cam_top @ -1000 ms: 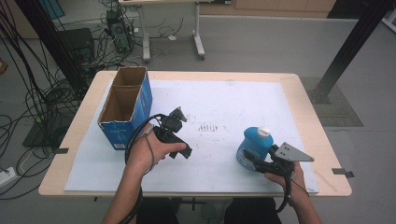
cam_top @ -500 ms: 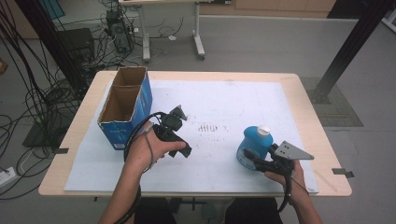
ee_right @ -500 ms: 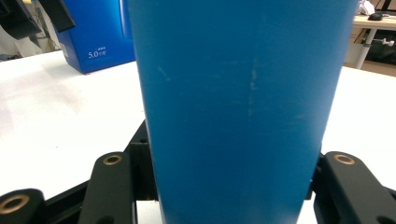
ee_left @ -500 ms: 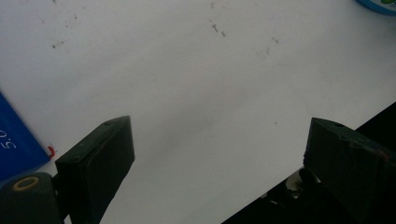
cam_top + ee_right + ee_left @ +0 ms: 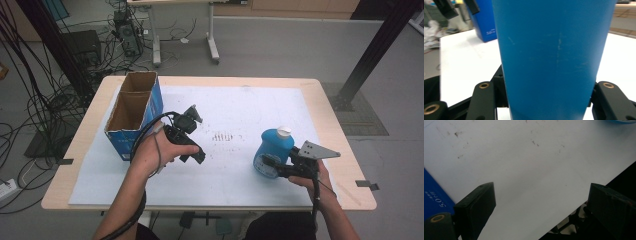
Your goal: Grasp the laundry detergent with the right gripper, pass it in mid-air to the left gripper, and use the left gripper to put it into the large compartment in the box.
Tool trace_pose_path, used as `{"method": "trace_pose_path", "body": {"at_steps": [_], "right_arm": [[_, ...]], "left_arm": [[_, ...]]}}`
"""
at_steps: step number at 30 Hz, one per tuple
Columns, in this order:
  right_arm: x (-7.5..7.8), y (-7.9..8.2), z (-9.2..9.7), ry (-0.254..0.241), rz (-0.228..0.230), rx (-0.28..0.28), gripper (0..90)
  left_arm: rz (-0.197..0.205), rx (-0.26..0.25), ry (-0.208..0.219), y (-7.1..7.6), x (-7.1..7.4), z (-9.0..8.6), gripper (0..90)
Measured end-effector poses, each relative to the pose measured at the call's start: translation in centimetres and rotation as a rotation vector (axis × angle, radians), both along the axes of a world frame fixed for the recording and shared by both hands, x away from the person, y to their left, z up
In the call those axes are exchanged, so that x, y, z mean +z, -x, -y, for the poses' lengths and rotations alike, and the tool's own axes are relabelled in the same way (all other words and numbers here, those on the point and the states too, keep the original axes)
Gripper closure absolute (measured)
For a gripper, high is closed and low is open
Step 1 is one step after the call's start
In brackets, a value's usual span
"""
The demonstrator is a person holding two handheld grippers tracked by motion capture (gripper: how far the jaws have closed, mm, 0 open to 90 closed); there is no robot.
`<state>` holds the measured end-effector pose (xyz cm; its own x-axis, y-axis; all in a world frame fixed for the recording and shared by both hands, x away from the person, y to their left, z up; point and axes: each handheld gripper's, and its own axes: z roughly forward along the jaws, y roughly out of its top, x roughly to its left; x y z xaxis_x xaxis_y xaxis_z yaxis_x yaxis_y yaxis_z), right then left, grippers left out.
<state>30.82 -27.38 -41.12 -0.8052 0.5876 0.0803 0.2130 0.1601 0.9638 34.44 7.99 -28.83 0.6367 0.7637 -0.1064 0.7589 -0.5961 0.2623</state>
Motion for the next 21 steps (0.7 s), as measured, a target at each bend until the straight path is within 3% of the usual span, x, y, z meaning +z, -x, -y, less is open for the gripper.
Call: {"method": "trace_pose_path", "body": {"at_steps": [2,4,10,13,21], "right_arm": [[0.5,-0.5,0.0,0.008,-0.007,0.027,44.2],[0.7,-0.8,-0.1,0.002,-0.012,0.045,44.2],[1.9,-1.7,-0.6,-0.004,-0.028,0.129,44.2],[2.7,-2.1,-1.0,-0.006,-0.037,0.182,44.1],[4.4,-2.7,-1.8,-0.021,-0.053,0.304,44.0]], "left_arm": [[-0.007,-0.052,0.022,-0.1,1.0,0.0,8.6],[-0.009,-0.059,0.024,-0.1,1.2,0.0,8.6],[-0.011,-0.141,0.024,0.0,3.2,0.1,8.6],[-0.026,-0.196,0.066,0.0,4.2,0.2,8.7],[-0.026,-0.291,0.086,0.3,6.2,0.7,8.7]]}}
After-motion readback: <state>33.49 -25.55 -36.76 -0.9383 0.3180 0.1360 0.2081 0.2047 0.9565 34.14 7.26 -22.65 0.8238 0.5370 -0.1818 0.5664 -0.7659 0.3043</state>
